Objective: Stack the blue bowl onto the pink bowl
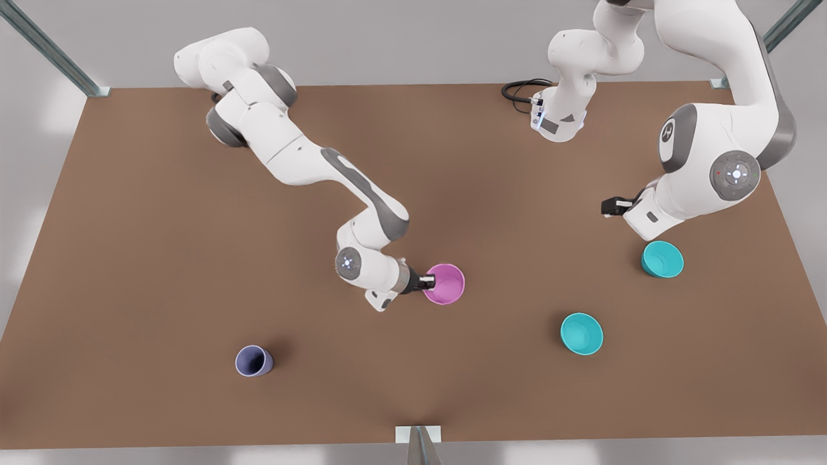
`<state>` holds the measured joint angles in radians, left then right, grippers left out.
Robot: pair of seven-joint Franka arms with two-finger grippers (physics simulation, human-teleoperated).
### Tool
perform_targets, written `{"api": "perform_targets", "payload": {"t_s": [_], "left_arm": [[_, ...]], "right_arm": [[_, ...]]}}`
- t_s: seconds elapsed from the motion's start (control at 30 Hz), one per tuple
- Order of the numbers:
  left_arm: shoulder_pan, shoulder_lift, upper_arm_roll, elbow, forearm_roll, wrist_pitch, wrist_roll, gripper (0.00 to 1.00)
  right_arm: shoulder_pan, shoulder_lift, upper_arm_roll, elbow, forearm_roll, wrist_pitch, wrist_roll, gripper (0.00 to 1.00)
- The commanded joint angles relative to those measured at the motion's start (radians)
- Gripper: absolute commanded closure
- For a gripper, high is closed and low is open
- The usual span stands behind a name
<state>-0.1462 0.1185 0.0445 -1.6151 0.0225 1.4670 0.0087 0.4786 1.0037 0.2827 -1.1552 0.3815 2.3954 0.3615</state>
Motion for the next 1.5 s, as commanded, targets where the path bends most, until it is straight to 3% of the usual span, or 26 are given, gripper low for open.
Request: {"api": "perform_targets", "payload": {"t_s": [0.0, 0.03, 0.13, 0.2, 0.23, 0.27, 0.37, 0.4, 0.47, 0.53, 0.67, 0.77, 0.87, 0.93, 1.0, 1.03, 1.07, 1.1, 1.17, 1.2, 1.4, 1.47], "left_arm": [[0.000, 0.003, -0.002, 0.001, 0.001, -0.010, -0.001, 0.00], [0.000, 0.032, -0.002, 0.009, 0.001, -0.005, -0.001, 0.00], [0.016, 0.079, 0.008, 0.030, 0.004, 0.032, -0.001, 0.00], [0.019, 0.208, 0.074, 0.171, -0.004, 0.030, -0.010, 0.00], [0.031, 0.334, 0.115, 0.306, -0.013, 0.032, 0.004, 0.00], [0.066, 0.433, 0.115, 0.413, -0.024, 0.036, 0.002, 0.00], [0.194, 0.596, 0.109, 0.458, -0.171, 0.277, 0.016, 0.00], [0.186, 0.647, 0.101, 0.480, -0.173, 0.357, 0.017, 0.00], [0.181, 0.725, 0.051, 0.514, -0.206, 0.501, 0.014, 0.00], [0.178, 0.748, 0.006, 0.504, -0.251, 0.556, 0.010, 0.00], [0.140, 0.794, 0.002, 0.460, -0.254, 0.633, 0.014, 0.00], [0.142, 0.796, -0.002, 0.411, -0.249, 0.633, 0.030, 0.00], [0.145, 0.808, -0.002, 0.409, -0.253, 0.633, 0.030, 0.00], [0.139, 0.810, -0.002, 0.396, -0.253, 0.631, 0.030, 0.10], [0.139, 0.817, -0.002, 0.383, -0.253, 0.633, 0.030, 0.16], [0.139, 0.817, -0.002, 0.382, -0.253, 0.631, 0.030, 0.28], [0.139, 0.817, -0.002, 0.382, -0.254, 0.624, 0.031, 0.55], [0.139, 0.817, -0.002, 0.382, -0.257, 0.622, 0.031, 0.69], [0.139, 0.817, -0.002, 0.382, -0.269, 0.621, 0.030, 0.72], [0.139, 0.817, -0.002, 0.379, -0.269, 0.621, 0.031, 0.78], [0.128, 0.748, -0.002, 0.331, -0.274, 0.619, -0.095, 0.79], [0.122, 0.733, -0.057, 0.342, -0.291, 0.559, -0.197, 0.79]], "right_arm": [[0.020, 0.021, -0.016, 0.014, -0.006, 0.030, 0.499, 0.79], [0.058, 0.032, -0.063, 0.012, -0.006, 0.028, 0.499, 0.79], [0.063, 0.046, -0.069, 0.014, -0.006, 0.030, 0.498, 0.79], [0.063, 0.050, -0.069, 0.012, -0.006, 0.030, 0.491, 0.75], [0.063, 0.052, -0.071, 0.012, -0.006, 0.030, 0.490, 0.06], [0.060, 0.052, -0.071, 0.012, -0.006, 0.030, 0.488, 0.00], [0.022, -0.033, -0.069, 0.011, 0.007, -0.047, 0.490, 0.00], [-0.037, -0.118, -0.068, 0.012, 0.008, -0.195, 0.494, 0.00], [-0.231, -0.318, -0.068, 0.014, -0.026, -0.685, 0.472, 0.00], [-0.423, -0.341, -0.073, 0.019, -0.134, -0.964, 0.254, 0.00], [-0.512, -0.356, -0.073, 0.276, -0.435, -1.279, -0.107, 0.00], [-0.509, -0.540, -0.069, 0.250, -0.451, -1.331, -0.124, 0.00], [-0.558, -0.789, -0.073, -0.024, -0.469, -1.205, -0.203, 0.00], [-0.586, -0.861, -0.074, -0.155, -0.469, -1.105, -0.265, 0.00], [-0.581, -0.866, -0.089, -0.164, -0.467, -1.105, -0.265, 0.00], [-0.583, -0.855, -0.089, -0.155, -0.469, -1.107, -0.265, 0.00], [-0.581, -0.850, -0.091, -0.153, -0.469, -1.107, -0.265, 0.00], [-0.583, -0.849, -0.091, -0.153, -0.469, -1.107, -0.265, 0.00], [-0.583, -0.846, -0.091, -0.152, -0.469, -1.110, -0.265, 0.00], [-0.583, -0.846, -0.091, -0.152, -0.469, -1.110, -0.265, 0.00], [-0.584, -0.843, -0.091, -0.153, -0.467, -1.113, -0.265, 0.00], [-0.586, -0.838, -0.091, -0.153, -0.467, -1.113, -0.266, 0.00]]}}
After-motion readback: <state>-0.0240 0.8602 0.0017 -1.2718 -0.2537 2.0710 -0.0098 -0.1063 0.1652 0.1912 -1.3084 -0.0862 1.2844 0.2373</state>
